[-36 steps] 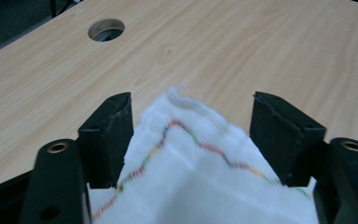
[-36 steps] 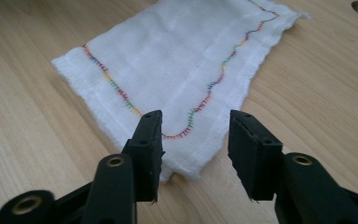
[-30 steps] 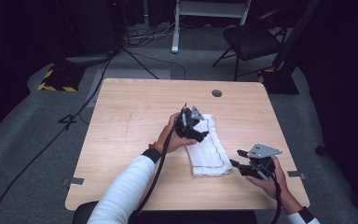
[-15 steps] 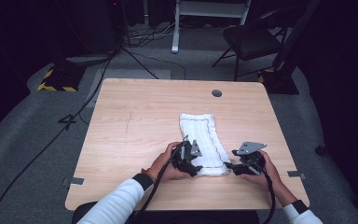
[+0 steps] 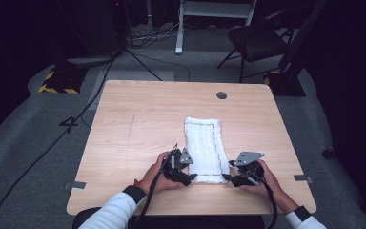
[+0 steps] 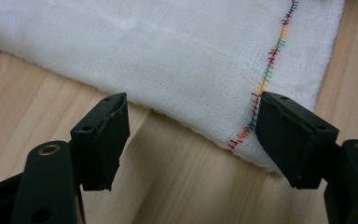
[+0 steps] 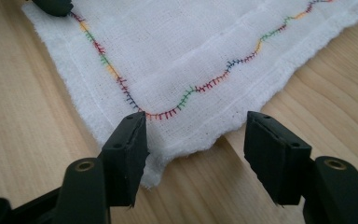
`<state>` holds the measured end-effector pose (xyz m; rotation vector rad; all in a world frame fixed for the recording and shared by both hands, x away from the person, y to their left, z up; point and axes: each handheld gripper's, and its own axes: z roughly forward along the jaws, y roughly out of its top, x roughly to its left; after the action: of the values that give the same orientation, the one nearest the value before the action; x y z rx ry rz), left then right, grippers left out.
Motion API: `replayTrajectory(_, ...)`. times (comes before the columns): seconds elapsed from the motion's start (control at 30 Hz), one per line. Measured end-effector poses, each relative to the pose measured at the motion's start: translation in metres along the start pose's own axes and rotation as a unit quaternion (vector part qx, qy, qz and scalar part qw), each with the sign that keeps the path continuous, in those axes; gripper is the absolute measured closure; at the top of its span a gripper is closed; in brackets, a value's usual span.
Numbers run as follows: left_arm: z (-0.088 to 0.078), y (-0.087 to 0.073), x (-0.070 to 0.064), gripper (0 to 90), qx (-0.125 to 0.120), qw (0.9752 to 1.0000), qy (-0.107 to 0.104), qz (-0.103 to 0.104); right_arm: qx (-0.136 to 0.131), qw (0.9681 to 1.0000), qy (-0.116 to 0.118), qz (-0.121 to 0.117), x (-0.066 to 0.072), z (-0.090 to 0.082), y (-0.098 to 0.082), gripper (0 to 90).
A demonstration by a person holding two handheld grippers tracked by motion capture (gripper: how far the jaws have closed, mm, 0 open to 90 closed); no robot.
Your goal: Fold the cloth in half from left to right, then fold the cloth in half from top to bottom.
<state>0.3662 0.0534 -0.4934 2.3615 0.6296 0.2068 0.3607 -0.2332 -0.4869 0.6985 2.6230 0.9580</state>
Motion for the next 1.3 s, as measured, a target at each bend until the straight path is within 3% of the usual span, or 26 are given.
replayTrajectory(0.1,-0.007,-0.011,0.001,25.6,-0.004,0.9999,-0.005,-0.016,0.002,0.9998,0.018,-0.010,0.005,0.003,0.004,37.1)
replayTrajectory(0.23,-0.010,-0.016,0.000,25.5,-0.008,0.9997,-0.001,-0.025,0.006,0.9993,0.024,-0.026,0.009,0.005,0.009,34.9)
replayTrajectory(0.4,-0.020,-0.020,0.000,20.8,-0.016,0.9997,-0.004,-0.020,-0.007,0.9989,0.032,-0.034,0.006,0.001,0.015,34.0)
replayTrajectory(0.5,-0.027,-0.021,0.001,20.1,-0.026,0.9995,0.000,-0.017,-0.023,0.9988,0.033,-0.027,0.000,-0.005,0.017,33.9)
replayTrajectory(0.67,-0.037,-0.021,0.008,19.8,-0.041,0.9988,0.013,-0.023,-0.045,0.9989,0.013,-0.007,-0.014,-0.014,0.021,34.5)
replayTrajectory(0.77,-0.041,-0.017,0.019,20.6,-0.050,0.9980,0.028,-0.026,-0.058,0.9981,-0.023,0.006,-0.029,-0.018,0.027,36.6)
replayTrajectory(0.83,-0.043,-0.010,0.030,20.7,-0.057,0.9971,0.037,-0.033,-0.062,0.9974,-0.030,0.021,-0.039,-0.016,0.031,37.1)
replayTrajectory(0.9,-0.043,0.000,0.042,20.6,-0.064,0.9965,0.037,-0.039,-0.060,0.9972,-0.041,0.020,-0.043,-0.015,0.033,37.4)
replayTrajectory(0.97,-0.041,0.013,0.054,20.4,-0.065,0.9957,0.056,-0.036,-0.064,0.9962,-0.051,0.028,-0.054,-0.012,0.039,37.9)
replayTrajectory(1.0,-0.040,0.020,0.060,20.4,-0.068,0.9954,0.055,-0.040,-0.066,0.9954,-0.057,0.041,-0.066,-0.007,0.046,38.0)
replayTrajectory(1.03,-0.038,0.027,0.066,20.4,-0.068,0.9953,0.056,-0.041,-0.066,0.9954,-0.057,0.041,-0.066,-0.007,0.046,38.0)
replayTrajectory(1.13,-0.029,0.049,0.084,20.4,-0.081,0.9943,0.049,-0.048,-0.068,0.9940,-0.068,0.052,-0.085,0.004,0.064,38.3)
replayTrajectory(1.3,-0.001,0.077,0.109,20.3,-0.054,0.9945,0.072,-0.052,-0.068,0.9926,-0.077,0.065,-0.102,0.020,0.080,39.1)
